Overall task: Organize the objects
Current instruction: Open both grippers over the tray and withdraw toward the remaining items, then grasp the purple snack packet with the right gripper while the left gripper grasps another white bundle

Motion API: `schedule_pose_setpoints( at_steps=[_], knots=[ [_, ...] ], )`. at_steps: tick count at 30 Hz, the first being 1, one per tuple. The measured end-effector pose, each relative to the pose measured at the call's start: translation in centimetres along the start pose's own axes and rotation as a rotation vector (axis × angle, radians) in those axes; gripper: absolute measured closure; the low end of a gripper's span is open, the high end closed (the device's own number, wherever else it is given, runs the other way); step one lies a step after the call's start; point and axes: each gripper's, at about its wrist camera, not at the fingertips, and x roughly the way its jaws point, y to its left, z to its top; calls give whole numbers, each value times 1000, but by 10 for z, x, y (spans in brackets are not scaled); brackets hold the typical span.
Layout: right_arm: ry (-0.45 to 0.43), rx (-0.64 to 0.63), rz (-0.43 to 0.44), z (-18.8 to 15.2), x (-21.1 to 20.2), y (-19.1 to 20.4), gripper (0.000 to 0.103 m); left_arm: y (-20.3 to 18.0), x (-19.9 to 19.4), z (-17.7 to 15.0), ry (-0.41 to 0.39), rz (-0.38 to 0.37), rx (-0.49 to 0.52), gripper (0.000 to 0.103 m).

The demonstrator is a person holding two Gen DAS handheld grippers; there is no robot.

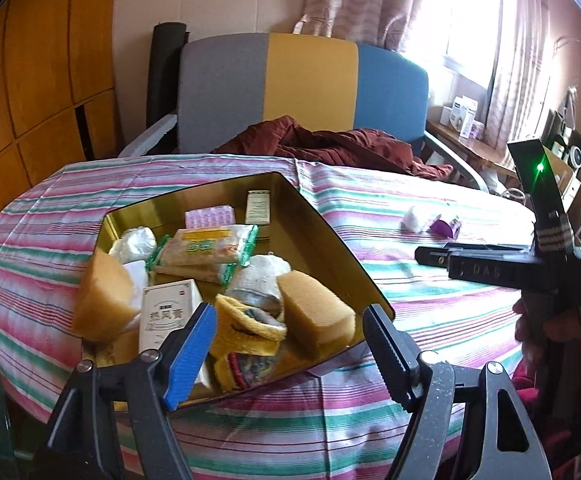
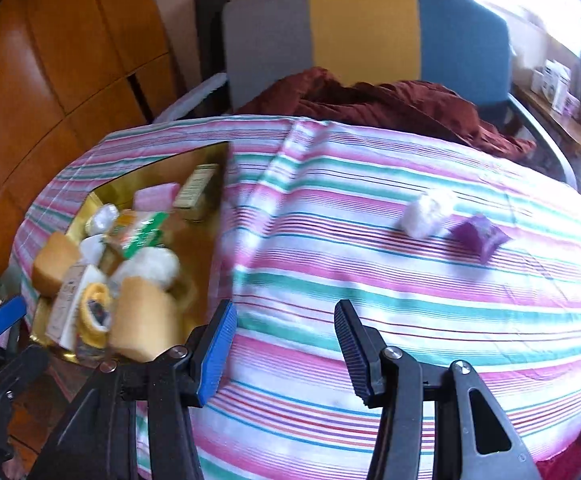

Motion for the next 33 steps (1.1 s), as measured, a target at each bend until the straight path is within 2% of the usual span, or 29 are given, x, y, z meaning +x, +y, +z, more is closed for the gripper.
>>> schedule_pose_setpoints(
  at_steps=[8, 18, 22, 26, 33],
  knots=[
    [24, 96, -64, 4, 2, -55, 52, -16, 11, 2, 21, -30, 40, 27],
    [67, 280, -136, 8, 10, -130, 52, -30, 26, 5, 52, -71, 67, 27],
    [70, 327, -156, 14, 14, -147, 52, -34, 33, 8, 63, -88, 72, 27],
    [74, 277, -205, 31, 26, -151, 51, -37, 38, 11, 72, -105, 80, 27],
    [123, -22, -307, 63, 55, -145, 51, -35, 46, 18, 89, -121, 62, 27]
  ],
)
